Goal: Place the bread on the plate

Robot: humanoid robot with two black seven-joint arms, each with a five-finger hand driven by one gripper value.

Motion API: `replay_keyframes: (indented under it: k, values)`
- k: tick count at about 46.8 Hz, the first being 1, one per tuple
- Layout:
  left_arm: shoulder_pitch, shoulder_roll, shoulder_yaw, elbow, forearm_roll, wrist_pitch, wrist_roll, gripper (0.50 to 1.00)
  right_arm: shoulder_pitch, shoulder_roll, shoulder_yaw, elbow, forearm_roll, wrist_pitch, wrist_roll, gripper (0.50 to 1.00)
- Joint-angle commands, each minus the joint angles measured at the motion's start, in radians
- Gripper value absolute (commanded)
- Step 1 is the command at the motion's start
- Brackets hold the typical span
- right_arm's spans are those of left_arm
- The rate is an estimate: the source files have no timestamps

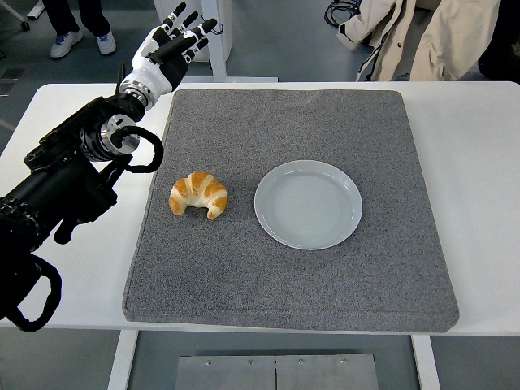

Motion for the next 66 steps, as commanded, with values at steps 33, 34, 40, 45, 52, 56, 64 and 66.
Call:
replay_keyframes:
  k: [33,34,40,45,52,56,64,66]
  values:
    - [0.014,0.227,0.23,-0.445,0.0,0.178,-0.001,0.996,0.0,0.0,0.0,0.0,0.0,0.0,0.0,1.0]
    - [0.012,0.247,0.244,-0.476,0.001,0.188,-0.001,0.996,0.0,0.0,0.0,0.0,0.0,0.0,0.0,1.0]
    - [0.006,0.349,0.322,-0.617,0.003,0.211,-0.001,0.996,0.0,0.0,0.0,0.0,0.0,0.0,0.0,1.0]
    - [0.0,0.424,0.367,-0.69,0.046,0.211,0.0,0.996,0.0,0.0,0.0,0.0,0.0,0.0,0.0,1.0]
    - [0.003,0.516,0.378,-0.795,0.211,0.211,0.01,0.996,0.0,0.0,0.0,0.0,0.0,0.0,0.0,1.0]
    - [0.0,0.563,0.396,-0.838,0.328,0.211,0.02,0.996,0.0,0.0,0.0,0.0,0.0,0.0,0.0,1.0]
    - [-0.022,0.651,0.438,-0.914,0.529,0.224,0.102,0.996,0.0,0.0,0.0,0.0,0.0,0.0,0.0,1.0]
    - [-0.022,0.674,0.441,-0.93,0.58,0.225,0.126,0.996,0.0,0.0,0.0,0.0,0.001,0.0,0.0,1.0]
